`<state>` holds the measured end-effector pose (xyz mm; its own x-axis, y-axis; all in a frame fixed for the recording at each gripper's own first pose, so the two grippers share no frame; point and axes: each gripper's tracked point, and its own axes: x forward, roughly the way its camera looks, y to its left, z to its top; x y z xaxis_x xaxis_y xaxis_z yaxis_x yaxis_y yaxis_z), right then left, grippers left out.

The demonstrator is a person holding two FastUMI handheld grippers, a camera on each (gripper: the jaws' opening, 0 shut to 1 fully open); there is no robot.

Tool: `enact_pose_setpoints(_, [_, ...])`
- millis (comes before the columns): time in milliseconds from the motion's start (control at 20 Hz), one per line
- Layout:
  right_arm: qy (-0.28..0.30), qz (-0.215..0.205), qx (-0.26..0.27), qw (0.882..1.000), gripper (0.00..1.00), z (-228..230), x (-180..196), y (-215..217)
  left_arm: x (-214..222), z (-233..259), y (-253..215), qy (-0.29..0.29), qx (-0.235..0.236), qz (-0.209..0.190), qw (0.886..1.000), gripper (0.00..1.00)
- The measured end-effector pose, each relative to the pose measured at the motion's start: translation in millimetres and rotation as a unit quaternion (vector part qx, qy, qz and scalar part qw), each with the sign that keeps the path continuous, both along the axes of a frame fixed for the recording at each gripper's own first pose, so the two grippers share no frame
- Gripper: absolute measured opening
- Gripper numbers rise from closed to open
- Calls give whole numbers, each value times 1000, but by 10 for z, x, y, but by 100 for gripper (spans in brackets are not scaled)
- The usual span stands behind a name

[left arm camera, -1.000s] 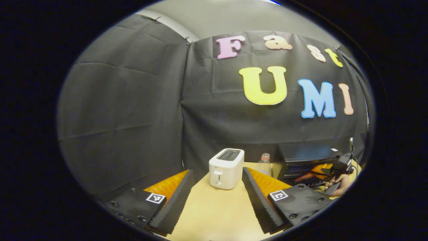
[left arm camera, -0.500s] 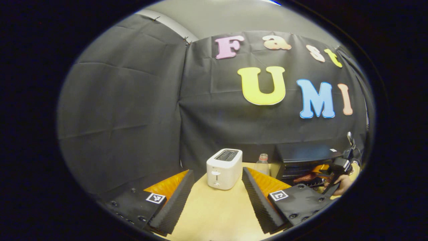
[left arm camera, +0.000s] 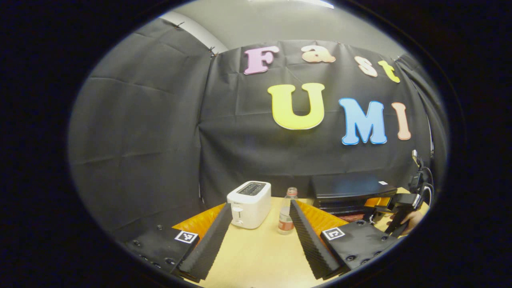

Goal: Open the electric oven with the left hand, put the food in, and close the electric oven.

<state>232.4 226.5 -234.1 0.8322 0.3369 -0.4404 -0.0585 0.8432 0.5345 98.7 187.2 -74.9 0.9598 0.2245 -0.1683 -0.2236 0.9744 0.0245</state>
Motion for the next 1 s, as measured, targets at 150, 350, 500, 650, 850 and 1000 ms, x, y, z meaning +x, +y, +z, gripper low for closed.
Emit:
enact_pose_setpoints(150, [-30,16,-23,999,98,221,-213,-139,50,-36,-251,2,-6,-20,1000,100])
enact_pose_setpoints(350, [-71,23,-47,996,98,537,-443,-381,100,-136,-566,7,-12,-45,999,97])
enact_pose_setpoints(500, [-102,15,-67,992,98,817,-577,-582,145,-251,-824,16,-19,-64,998,100])
enact_pose_setpoints(650, [-131,7,-93,987,98,1015,-689,-805,171,-364,-1075,26,-17,-86,996,96])
enact_pose_setpoints(850, [-156,-7,-122,980,97,1190,-860,-1103,212,-565,-1432,44,-18,-117,992,97])
enact_pose_setpoints(1000, [-171,-14,-151,974,98,1275,-985,-1294,234,-758,-1680,66,-23,-143,987,100])
